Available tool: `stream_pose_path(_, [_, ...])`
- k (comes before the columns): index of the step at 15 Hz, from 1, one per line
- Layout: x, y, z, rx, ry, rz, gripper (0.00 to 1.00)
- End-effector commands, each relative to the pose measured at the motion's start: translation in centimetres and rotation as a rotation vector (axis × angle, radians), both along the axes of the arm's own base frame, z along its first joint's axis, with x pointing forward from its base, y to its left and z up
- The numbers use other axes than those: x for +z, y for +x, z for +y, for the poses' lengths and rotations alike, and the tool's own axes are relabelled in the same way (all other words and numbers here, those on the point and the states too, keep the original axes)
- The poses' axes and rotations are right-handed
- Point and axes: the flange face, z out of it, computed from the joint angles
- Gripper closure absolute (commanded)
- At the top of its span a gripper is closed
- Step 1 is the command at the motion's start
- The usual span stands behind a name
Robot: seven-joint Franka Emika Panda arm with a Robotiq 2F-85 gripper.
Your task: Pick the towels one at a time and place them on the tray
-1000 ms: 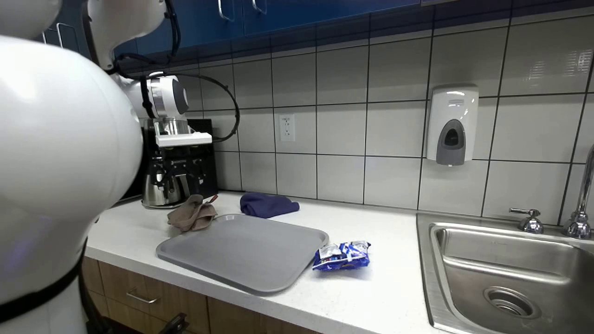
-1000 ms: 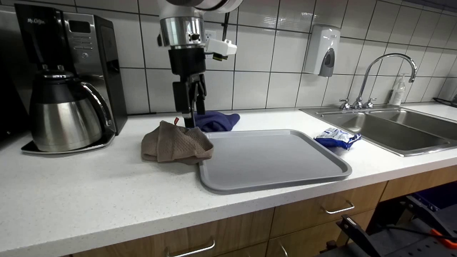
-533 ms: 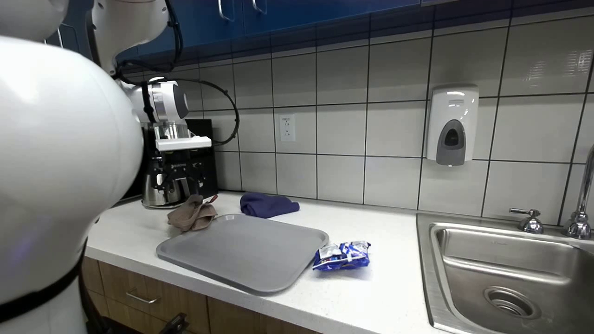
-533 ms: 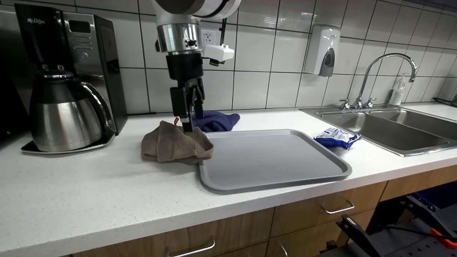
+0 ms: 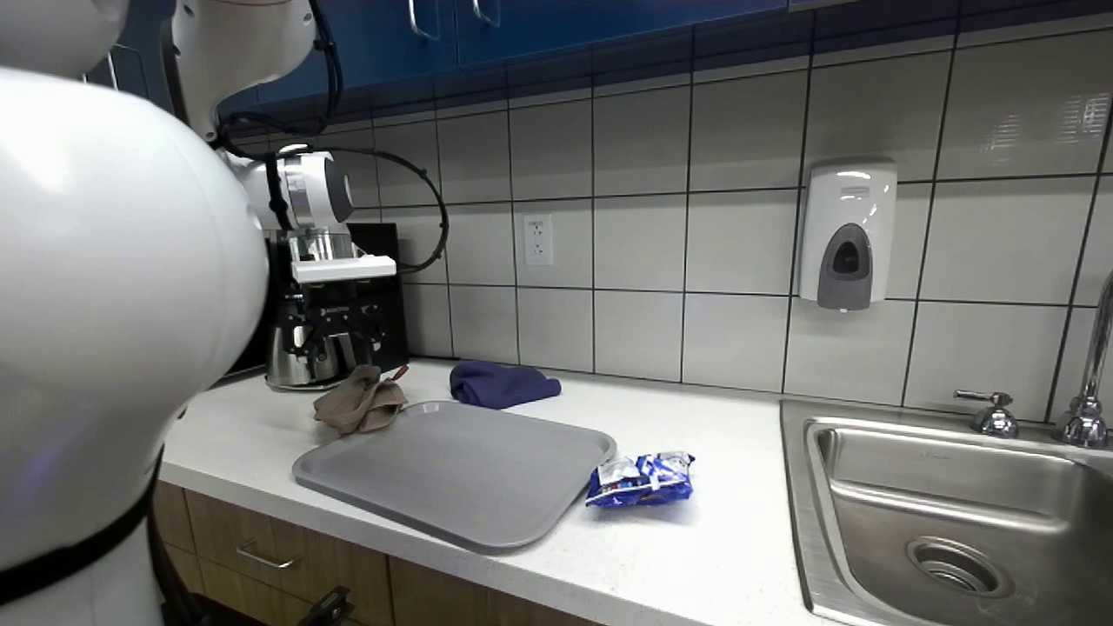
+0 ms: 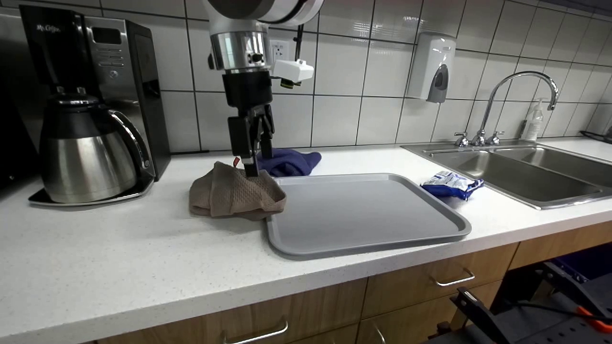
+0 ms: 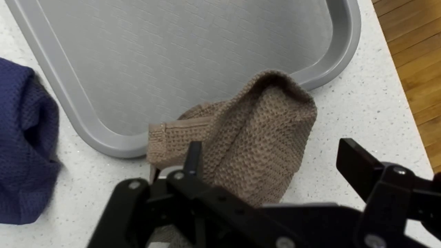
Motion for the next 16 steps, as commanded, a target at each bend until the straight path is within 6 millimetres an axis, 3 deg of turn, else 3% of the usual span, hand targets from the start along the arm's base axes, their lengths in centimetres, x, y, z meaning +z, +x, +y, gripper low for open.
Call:
stream_pose_path(1, [0.0,0.1,0.1,0.000,0.000,0.001,0.00])
stream_pose_path(16, [-0.2,0.6,-1.2,-0.071,0.025,-0.026,0.00])
